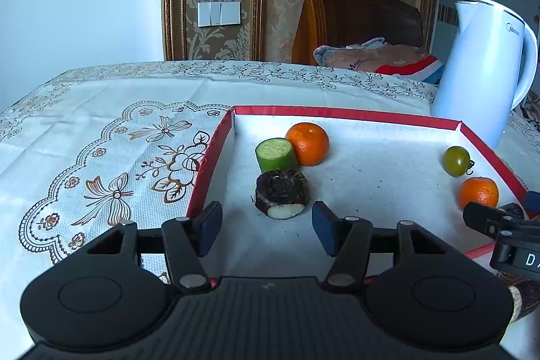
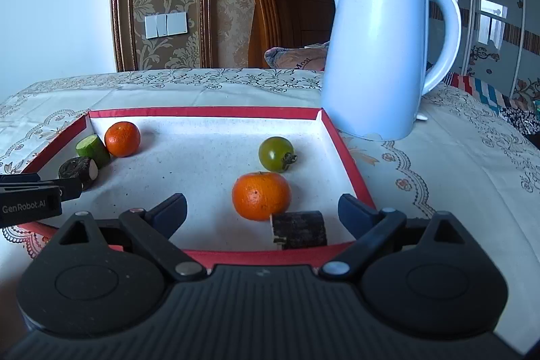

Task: Organize fruits
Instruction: 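Withdraw both tools from the tray, then move the right tool to the dark eggplant cylinder and close on it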

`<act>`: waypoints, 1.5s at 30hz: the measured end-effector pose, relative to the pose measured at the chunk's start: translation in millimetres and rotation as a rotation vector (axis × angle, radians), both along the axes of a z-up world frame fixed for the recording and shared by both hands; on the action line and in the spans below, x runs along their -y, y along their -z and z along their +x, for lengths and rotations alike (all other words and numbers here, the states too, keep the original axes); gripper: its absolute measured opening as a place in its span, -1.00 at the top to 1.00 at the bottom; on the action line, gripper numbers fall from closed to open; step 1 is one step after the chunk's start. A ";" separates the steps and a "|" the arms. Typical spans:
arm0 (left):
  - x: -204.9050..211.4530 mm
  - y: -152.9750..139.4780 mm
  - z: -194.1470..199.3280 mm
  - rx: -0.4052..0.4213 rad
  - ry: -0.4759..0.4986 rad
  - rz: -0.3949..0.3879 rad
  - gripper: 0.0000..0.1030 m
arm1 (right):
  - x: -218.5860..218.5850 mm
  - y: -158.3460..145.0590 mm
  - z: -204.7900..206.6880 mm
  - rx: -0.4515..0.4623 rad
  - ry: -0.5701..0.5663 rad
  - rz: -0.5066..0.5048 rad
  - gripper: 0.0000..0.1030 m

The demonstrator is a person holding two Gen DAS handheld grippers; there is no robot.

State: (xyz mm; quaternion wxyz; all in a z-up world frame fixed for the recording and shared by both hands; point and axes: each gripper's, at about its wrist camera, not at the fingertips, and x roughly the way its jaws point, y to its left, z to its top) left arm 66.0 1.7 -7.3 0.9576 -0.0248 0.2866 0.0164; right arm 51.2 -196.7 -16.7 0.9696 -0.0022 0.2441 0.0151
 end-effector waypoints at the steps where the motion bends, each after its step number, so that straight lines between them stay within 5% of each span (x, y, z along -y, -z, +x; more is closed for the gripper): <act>1: 0.0 0.0 -0.9 0.001 0.000 0.000 -0.13 | 0.6 0.0 -1.5 0.001 -0.002 0.005 -0.86; 9: 0.6 -0.5 -6.2 0.005 0.002 0.006 -0.13 | 7.3 -0.3 -13.8 0.018 -0.007 0.044 -0.89; 15: -0.8 -11.3 -36.6 0.084 0.023 -0.003 -0.18 | 24.3 -3.9 -38.9 0.046 -0.008 0.103 -0.89; 17: 1.8 -14.0 -48.0 0.102 0.059 -0.018 -0.38 | 35.5 -6.1 -54.9 0.069 -0.011 0.126 -0.89; 21: 15.3 -15.2 -68.4 0.133 0.150 0.012 -0.39 | 55.8 -8.2 -79.5 0.118 0.002 0.139 -0.89; 30: 39.3 -8.6 -94.8 0.114 0.369 0.034 -0.39 | 79.4 6.7 -97.0 0.046 -0.023 0.180 -0.89; 38: 54.3 -4.1 -128.6 0.142 0.519 0.078 -0.39 | 69.2 10.4 -101.6 0.017 -0.112 0.139 -0.85; 45: 60.3 3.4 -128.9 0.068 0.592 0.091 -0.39 | 52.1 10.9 -94.5 -0.023 -0.175 0.088 -0.65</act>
